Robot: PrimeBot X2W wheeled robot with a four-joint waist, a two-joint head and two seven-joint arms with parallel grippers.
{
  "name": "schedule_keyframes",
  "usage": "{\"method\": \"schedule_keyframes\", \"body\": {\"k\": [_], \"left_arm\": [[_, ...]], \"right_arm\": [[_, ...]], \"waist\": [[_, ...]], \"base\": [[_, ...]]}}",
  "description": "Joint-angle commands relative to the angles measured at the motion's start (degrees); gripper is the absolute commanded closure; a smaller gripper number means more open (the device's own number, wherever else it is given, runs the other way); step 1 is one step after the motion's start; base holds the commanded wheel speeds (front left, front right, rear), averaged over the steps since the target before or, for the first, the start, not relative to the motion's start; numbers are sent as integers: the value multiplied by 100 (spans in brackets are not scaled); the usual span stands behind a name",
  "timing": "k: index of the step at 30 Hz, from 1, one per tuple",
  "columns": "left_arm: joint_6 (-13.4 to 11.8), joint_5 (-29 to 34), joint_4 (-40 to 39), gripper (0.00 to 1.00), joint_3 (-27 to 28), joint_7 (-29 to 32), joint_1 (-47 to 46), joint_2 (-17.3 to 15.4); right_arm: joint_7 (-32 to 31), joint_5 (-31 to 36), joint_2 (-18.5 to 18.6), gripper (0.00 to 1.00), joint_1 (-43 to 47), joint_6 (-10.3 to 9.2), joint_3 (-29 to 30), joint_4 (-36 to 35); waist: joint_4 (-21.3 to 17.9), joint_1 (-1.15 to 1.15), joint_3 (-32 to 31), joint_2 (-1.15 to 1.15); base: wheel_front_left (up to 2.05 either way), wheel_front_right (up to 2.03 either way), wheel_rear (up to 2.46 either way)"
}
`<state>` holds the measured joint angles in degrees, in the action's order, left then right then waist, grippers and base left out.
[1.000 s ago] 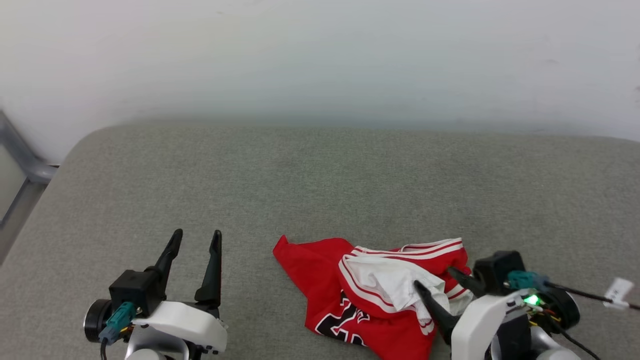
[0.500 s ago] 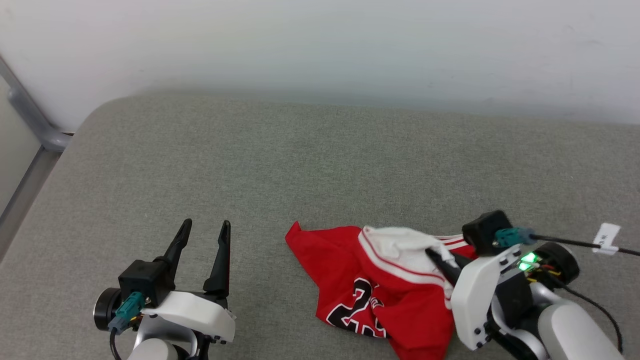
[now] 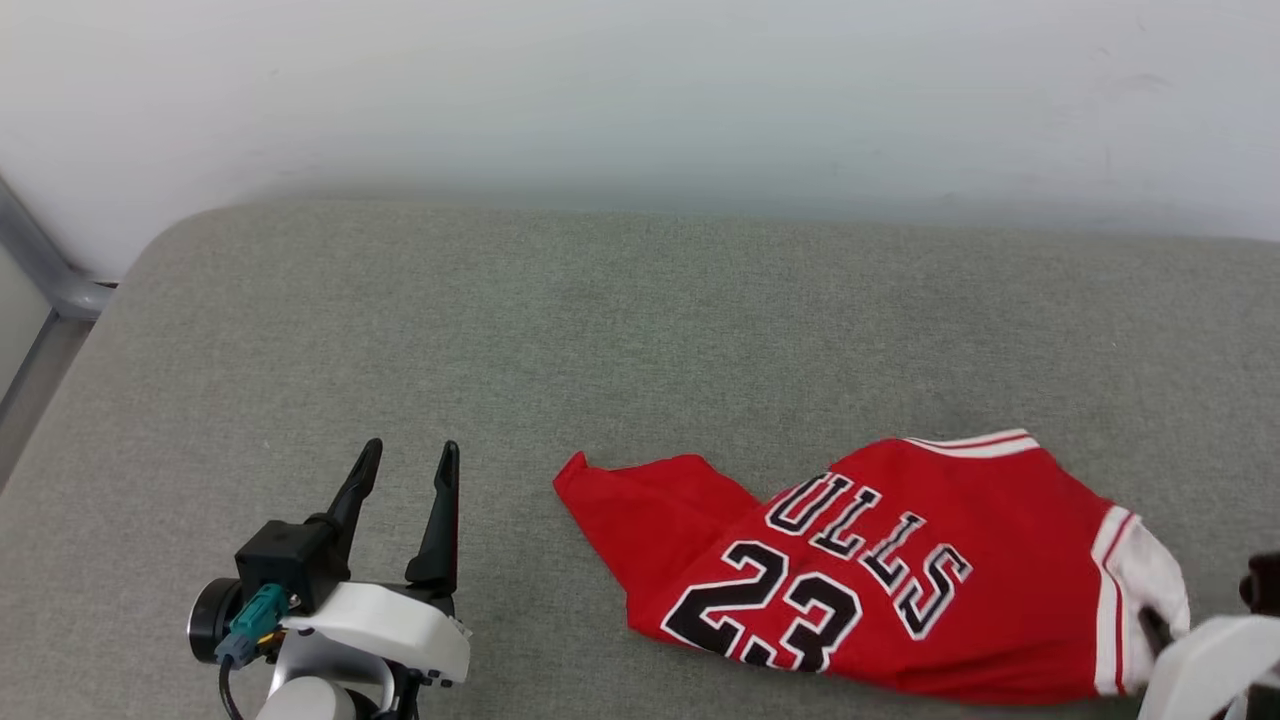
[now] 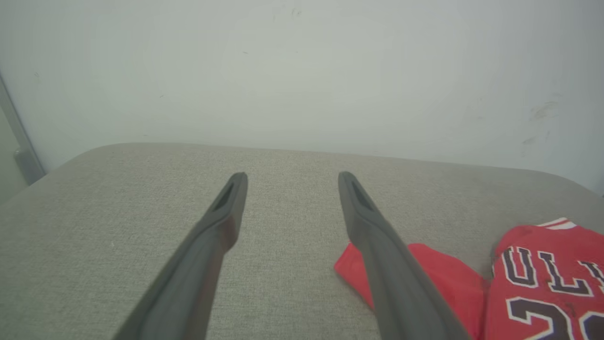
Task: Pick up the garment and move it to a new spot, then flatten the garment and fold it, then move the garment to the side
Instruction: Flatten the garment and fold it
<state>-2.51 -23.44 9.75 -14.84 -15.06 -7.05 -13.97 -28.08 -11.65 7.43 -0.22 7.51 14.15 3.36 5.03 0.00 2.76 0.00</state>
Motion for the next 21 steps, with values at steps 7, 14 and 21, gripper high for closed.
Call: {"method": "schedule_keyframes", "body": {"k": [7,14,21], "left_arm": [[54,41,85,0,93,-16,66,11],[50,61,170,0,104,-15,170,18],[-4,38,210,0,119,-16,325,-18]], "right_arm": [[211,-40,-306,0,463,-4,451,1064],[1609,122,-357,0,202,-4,735,1394],[3073,432,-430,0,64,-4,690,1180]], "waist": [[-85,0,-13,0],[-103,0,-180,0],[-118,0,-381,0]], "base": [[0,0,0],[0,0,0],[0,0,0]]}}
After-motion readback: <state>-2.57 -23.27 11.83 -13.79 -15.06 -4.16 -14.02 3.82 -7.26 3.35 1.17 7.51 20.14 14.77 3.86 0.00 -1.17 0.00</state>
